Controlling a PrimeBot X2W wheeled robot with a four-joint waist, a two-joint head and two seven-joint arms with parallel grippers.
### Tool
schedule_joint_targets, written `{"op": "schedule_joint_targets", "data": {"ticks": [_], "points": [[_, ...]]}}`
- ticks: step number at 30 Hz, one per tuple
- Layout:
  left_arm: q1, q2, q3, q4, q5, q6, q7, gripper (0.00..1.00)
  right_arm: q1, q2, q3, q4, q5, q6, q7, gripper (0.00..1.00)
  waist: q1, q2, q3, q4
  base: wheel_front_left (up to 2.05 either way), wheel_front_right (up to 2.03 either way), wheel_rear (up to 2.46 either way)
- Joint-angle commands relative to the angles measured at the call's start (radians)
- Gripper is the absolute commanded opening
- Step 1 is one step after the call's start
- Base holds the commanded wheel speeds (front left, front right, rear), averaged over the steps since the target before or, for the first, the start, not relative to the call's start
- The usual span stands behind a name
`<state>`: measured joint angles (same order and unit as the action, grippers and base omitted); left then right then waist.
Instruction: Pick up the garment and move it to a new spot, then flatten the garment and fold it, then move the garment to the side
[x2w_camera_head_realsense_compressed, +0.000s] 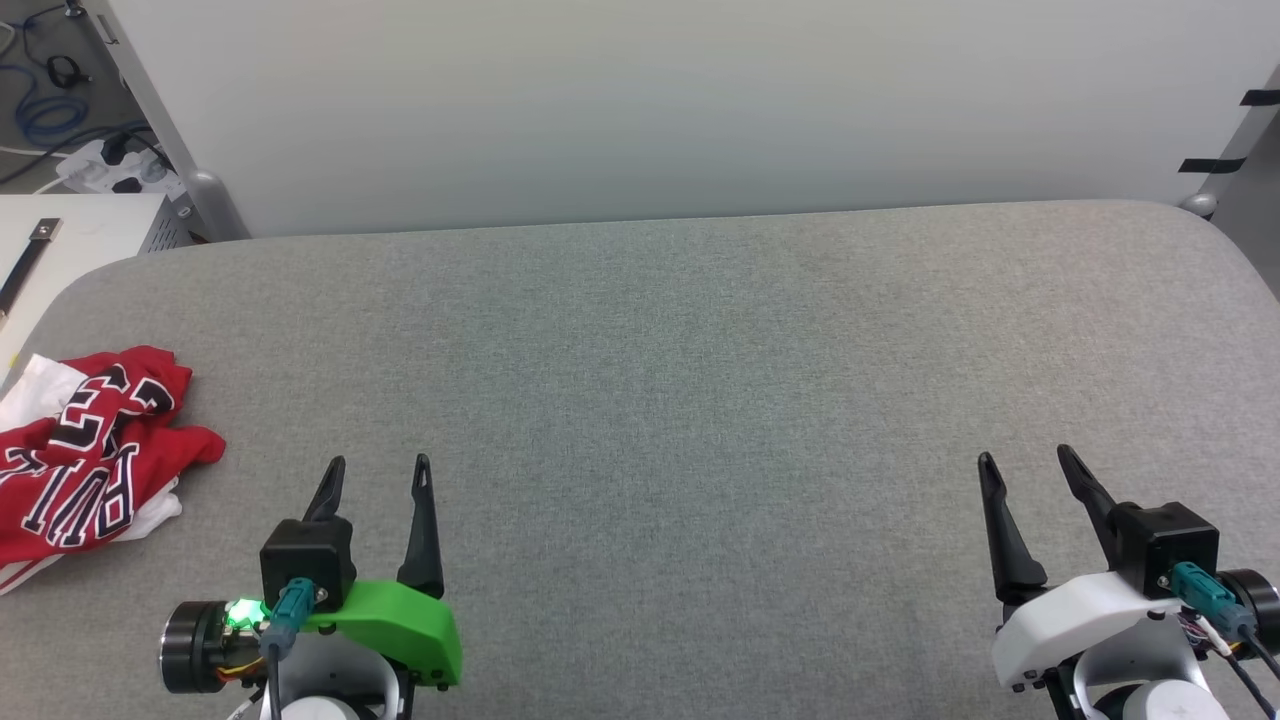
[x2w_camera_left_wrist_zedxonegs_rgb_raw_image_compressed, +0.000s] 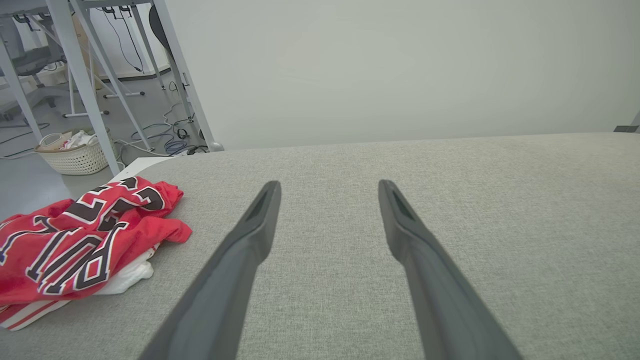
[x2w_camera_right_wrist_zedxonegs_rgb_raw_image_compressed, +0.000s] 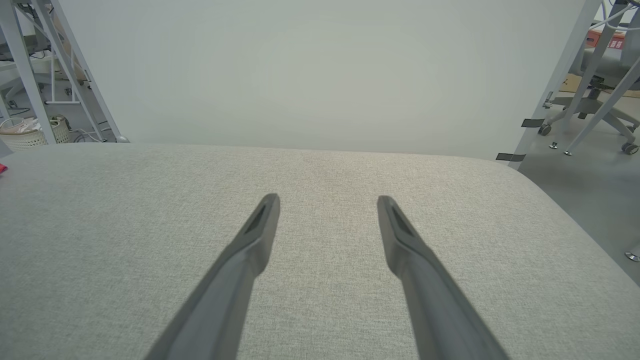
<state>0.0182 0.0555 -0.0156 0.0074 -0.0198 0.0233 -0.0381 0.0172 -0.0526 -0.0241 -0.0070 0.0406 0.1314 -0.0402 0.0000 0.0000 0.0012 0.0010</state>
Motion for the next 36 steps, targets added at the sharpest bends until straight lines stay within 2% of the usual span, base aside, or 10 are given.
{"op": "schedule_joint_targets", "data": {"ticks": [1,36], "points": [[-0.008,-0.001,-0.003,0.002,-0.007,0.009,-0.011,1.0,0.004,0.0,-0.003,-0.007,0.012,0.0,-0.011,1.0,0.0,0.0,0.0,0.0,0.0,0.0,0.0],[-0.013,-0.002,-0.015,0.031,-0.04,0.01,-0.084,1.0,0.027,0.001,-0.012,-0.034,0.038,0.0,-0.083,1.0,0.0,0.0,0.002,0.001,0.0,0.0,0.0]]}}
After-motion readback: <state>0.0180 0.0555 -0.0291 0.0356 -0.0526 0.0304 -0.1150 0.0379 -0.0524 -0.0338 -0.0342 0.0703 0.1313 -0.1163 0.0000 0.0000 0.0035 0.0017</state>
